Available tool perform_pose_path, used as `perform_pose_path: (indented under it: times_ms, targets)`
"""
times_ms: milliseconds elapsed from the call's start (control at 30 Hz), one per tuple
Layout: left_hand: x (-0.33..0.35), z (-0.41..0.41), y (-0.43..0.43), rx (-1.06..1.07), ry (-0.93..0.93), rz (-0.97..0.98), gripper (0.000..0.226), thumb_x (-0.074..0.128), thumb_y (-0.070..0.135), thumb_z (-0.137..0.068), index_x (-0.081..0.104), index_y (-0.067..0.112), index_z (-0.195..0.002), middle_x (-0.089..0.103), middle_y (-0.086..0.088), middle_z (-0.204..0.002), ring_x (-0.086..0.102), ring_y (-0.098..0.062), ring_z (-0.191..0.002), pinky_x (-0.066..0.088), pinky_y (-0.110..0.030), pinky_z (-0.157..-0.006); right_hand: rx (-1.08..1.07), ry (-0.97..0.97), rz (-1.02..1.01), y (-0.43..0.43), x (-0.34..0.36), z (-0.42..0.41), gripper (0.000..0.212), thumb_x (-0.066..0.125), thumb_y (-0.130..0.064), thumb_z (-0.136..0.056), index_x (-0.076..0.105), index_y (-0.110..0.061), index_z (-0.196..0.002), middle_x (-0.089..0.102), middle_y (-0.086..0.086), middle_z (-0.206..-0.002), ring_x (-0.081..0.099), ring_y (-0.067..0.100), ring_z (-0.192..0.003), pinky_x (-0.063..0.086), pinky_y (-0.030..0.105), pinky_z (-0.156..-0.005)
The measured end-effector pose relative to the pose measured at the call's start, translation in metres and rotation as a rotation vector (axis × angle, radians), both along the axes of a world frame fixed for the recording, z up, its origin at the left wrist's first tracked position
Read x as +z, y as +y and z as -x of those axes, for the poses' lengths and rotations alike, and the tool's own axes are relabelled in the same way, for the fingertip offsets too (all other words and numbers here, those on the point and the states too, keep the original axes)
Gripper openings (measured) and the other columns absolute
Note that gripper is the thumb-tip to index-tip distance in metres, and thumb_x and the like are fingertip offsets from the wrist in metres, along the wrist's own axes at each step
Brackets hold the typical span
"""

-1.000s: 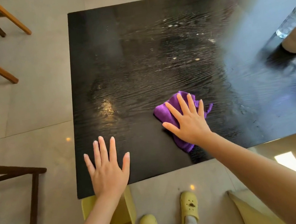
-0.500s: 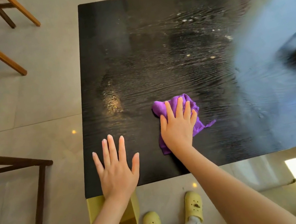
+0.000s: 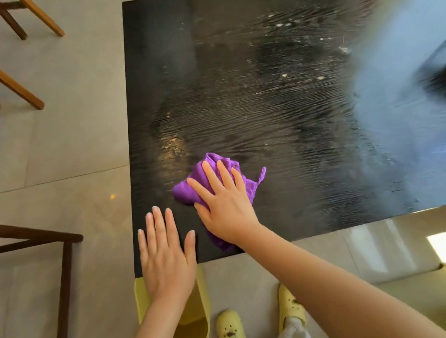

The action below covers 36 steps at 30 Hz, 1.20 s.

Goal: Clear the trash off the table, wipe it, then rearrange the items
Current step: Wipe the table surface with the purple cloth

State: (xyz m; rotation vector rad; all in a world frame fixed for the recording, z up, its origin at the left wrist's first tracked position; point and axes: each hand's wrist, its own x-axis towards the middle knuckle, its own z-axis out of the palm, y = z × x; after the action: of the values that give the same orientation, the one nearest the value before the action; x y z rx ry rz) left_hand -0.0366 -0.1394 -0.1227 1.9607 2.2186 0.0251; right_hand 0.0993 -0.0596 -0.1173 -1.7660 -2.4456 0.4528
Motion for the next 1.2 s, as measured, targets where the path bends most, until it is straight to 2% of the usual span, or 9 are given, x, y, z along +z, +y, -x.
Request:
perform_pose_path:
  times_ms: [167,400,633,733,800,900,1000,1133,1200]
  targets:
    - [0.0,0.002,0.001,-0.019,0.048,0.017,0.074,-0.006,0.057,-0.09,0.006,0.011,-0.146,0.011,-0.012,-0.157,0.006,-0.026,-0.145,0.007,-0.043,-0.118,0.083,-0.017,-0.01,-0.037,0.004,-0.056,0.049,0.035,-0.043,-0.091,0.04,-0.036,-0.14,0.032,-0.001,-0.154,0.023,0.028,-0.145,0.014,0.051,-0.119]
    - [0.0,0.003,0.001,-0.033,0.062,0.04,0.075,0.002,0.059,-0.09,0.011,0.012,-0.147,0.015,-0.013,-0.156,0.01,-0.028,-0.144,0.011,-0.045,-0.118,-0.157,-0.073,-0.033,-0.059,0.009,-0.136,0.048,0.036,-0.04,-0.089,0.048,-0.034,-0.135,0.038,-0.002,-0.152,0.032,0.029,-0.141,0.026,0.047,-0.113]
    - [-0.001,0.003,0.003,-0.037,0.058,0.051,0.076,0.003,0.058,-0.09,0.013,0.01,-0.148,0.014,-0.013,-0.157,0.009,-0.028,-0.145,0.009,-0.045,-0.118,-0.477,-0.112,0.055,-0.058,0.008,-0.119,0.05,0.036,-0.043,-0.094,0.034,-0.035,-0.143,0.022,0.001,-0.158,0.016,0.032,-0.146,0.012,0.05,-0.118]
    - [0.003,0.004,0.006,-0.028,-0.012,0.083,0.074,0.008,0.059,-0.092,0.007,0.012,-0.149,0.003,-0.011,-0.158,-0.002,-0.025,-0.146,0.0,-0.042,-0.119,-0.473,-0.071,0.161,-0.057,0.016,-0.112,0.053,0.029,-0.047,-0.097,0.025,-0.032,-0.147,0.011,0.005,-0.161,0.009,0.034,-0.147,0.009,0.049,-0.116]
    - [0.011,-0.004,0.01,0.02,-0.159,0.09,0.071,0.02,0.055,-0.093,0.01,0.013,-0.15,0.003,-0.01,-0.159,-0.004,-0.024,-0.146,-0.002,-0.04,-0.119,-0.413,-0.023,0.151,-0.061,0.024,-0.108,0.049,0.031,-0.037,-0.099,0.03,-0.026,-0.146,0.018,0.008,-0.159,0.016,0.033,-0.145,0.016,0.047,-0.115]
    - [0.028,-0.043,0.014,0.027,-0.461,0.034,0.058,0.04,0.04,-0.096,0.026,0.016,-0.147,0.026,-0.006,-0.155,0.016,-0.02,-0.145,0.016,-0.037,-0.117,-0.349,0.063,0.136,-0.071,0.032,-0.101,0.049,0.04,-0.018,-0.096,0.036,-0.019,-0.144,0.025,0.006,-0.157,0.027,0.029,-0.141,0.023,0.041,-0.114]
    - [0.04,-0.094,0.019,-0.016,-0.671,0.094,0.052,0.049,0.032,-0.093,0.036,0.016,-0.142,0.046,-0.005,-0.142,0.035,-0.021,-0.133,0.032,-0.036,-0.108,-0.49,0.2,0.186,-0.063,0.039,-0.112,0.065,0.054,-0.015,-0.089,0.028,-0.021,-0.148,0.02,0.006,-0.158,0.03,0.031,-0.136,0.029,0.042,-0.109]
    - [0.046,-0.127,0.042,-0.008,-0.56,0.242,0.057,0.061,0.028,-0.086,0.04,0.013,-0.137,0.049,-0.011,-0.132,0.04,-0.029,-0.125,0.038,-0.038,-0.099,-0.48,0.021,0.285,-0.049,0.043,-0.127,0.083,0.063,-0.033,-0.085,0.014,-0.026,-0.15,0.027,0.005,-0.153,0.028,0.032,-0.134,0.033,0.046,-0.103]
    - [0.051,-0.13,0.055,-0.002,-0.499,0.376,0.045,0.067,0.033,-0.079,0.055,0.012,-0.116,0.058,-0.01,-0.115,0.053,-0.03,-0.112,0.045,-0.037,-0.087,-0.429,0.003,0.294,-0.045,0.043,-0.126,0.082,0.062,-0.032,-0.085,0.014,-0.025,-0.15,0.039,0.008,-0.142,0.033,0.032,-0.127,0.034,0.044,-0.101]
